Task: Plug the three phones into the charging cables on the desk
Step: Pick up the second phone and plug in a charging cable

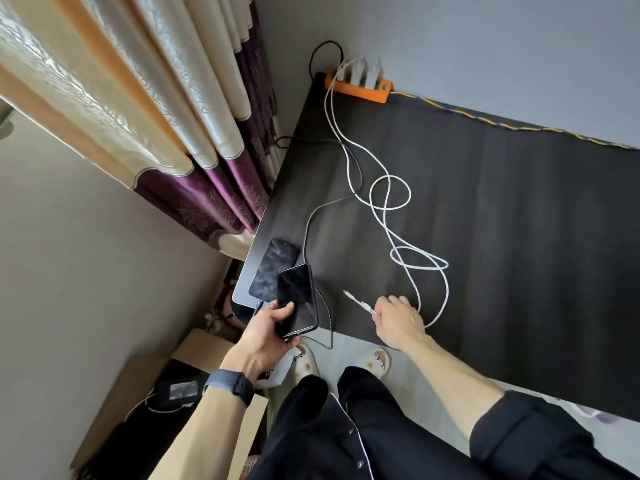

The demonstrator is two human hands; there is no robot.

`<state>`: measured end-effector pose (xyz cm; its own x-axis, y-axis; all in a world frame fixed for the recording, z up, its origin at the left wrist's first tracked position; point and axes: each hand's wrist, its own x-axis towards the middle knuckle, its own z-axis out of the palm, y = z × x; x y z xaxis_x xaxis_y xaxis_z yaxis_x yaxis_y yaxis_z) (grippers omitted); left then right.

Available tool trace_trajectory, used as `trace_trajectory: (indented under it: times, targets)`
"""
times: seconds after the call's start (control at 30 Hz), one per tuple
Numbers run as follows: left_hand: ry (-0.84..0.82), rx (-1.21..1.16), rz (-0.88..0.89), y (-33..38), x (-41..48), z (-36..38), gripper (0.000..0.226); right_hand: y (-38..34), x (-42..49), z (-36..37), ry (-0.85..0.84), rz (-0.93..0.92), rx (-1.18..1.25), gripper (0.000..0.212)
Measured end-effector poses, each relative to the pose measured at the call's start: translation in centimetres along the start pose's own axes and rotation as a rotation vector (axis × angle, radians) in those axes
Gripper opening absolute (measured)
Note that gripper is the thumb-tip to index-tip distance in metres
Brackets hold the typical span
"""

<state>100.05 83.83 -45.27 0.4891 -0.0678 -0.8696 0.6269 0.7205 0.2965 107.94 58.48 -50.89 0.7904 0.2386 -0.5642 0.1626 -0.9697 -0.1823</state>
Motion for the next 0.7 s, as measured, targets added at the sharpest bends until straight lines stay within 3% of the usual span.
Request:
trace_trajectory:
  times: [0.2,0.43,0.6,0.63,0.7]
  targets:
    - [-0.190,-0.021,-0.001,0.4,-0.3,1.4,0.024,-1.2,-4.0,-2.7,0.070,0.029,0.554,0.010]
    - [-0.327,0.121,-0.001,-1.2,-0.1,8.9,0.018,-2.4,-6.9,-6.8,-0.064,0.051,0.944,0.013]
    - [-0.194,0.132,0.063,-1.3,0.7,11.0,0.023,1.6,-8.0,-9.1,0.262,0.242,1.013,0.010]
    - [-0.160,0.135,0.078,-1.0,0.7,10.9,0.023,3.3,-8.3,-9.5,0.360,0.281,0.899,0.012]
    - [-0.145,0.141,0.094,-0.4,0.5,10.6,0.015,7.1,-9.0,-10.4,0.564,0.305,0.434,0.012]
